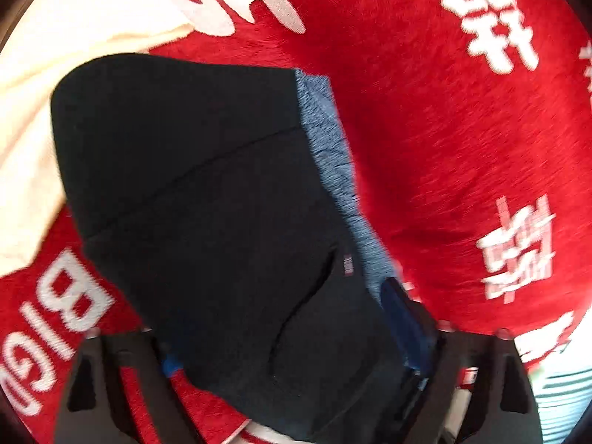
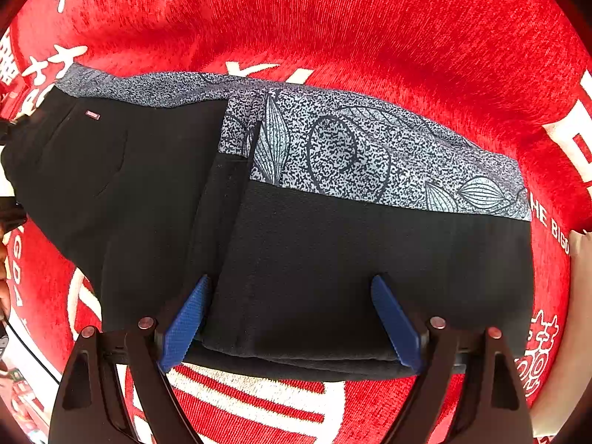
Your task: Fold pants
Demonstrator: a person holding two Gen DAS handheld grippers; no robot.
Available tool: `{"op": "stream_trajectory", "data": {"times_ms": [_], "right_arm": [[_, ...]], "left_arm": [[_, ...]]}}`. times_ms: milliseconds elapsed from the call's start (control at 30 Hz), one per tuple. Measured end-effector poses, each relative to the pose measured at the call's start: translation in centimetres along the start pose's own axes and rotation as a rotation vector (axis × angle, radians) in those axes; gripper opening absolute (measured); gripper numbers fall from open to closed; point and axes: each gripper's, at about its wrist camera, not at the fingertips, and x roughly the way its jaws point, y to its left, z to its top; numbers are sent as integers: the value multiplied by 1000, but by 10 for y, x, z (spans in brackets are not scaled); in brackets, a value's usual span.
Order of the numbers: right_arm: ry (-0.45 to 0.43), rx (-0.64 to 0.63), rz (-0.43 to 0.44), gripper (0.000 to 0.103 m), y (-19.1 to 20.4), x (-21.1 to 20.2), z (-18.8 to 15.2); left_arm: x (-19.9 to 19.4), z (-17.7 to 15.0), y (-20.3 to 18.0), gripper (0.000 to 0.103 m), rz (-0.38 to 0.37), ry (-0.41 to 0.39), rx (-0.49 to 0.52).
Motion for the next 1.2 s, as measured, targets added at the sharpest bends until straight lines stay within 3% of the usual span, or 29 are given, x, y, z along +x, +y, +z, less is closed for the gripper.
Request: {"op": "stream_trajectory", "data": {"times_ms": [100, 233, 367, 567, 700, 833, 1067, 1200], "right_arm": [[5, 2, 5, 90, -2, -4, 2], [-26, -5, -15, 90, -5, -21, 4], [-68, -20, 25, 90, -2, -50, 8], [-26, -9, 272, 90, 11, -82, 49], [-20, -37, 456, 90, 45, -107, 104], [9, -117, 567, 94, 88, -125, 146], [206, -323, 524, 94, 173, -114, 184], [259, -380, 383, 94, 194, -97, 187]], "left_arm": [[0, -1, -1, 38, 111, -2, 36], [-5, -3, -5, 25, 147, -12, 84], [-12, -18, -40, 23, 262, -71, 268], [-21, -54, -96, 23, 403, -166, 595], [-18, -77, -117, 23, 437, -185, 765], [-13, -92, -134, 23, 451, -200, 873], [-12, -114, -159, 23, 465, -226, 981], [-9, -125, -166, 23, 469, -234, 1007]]}}
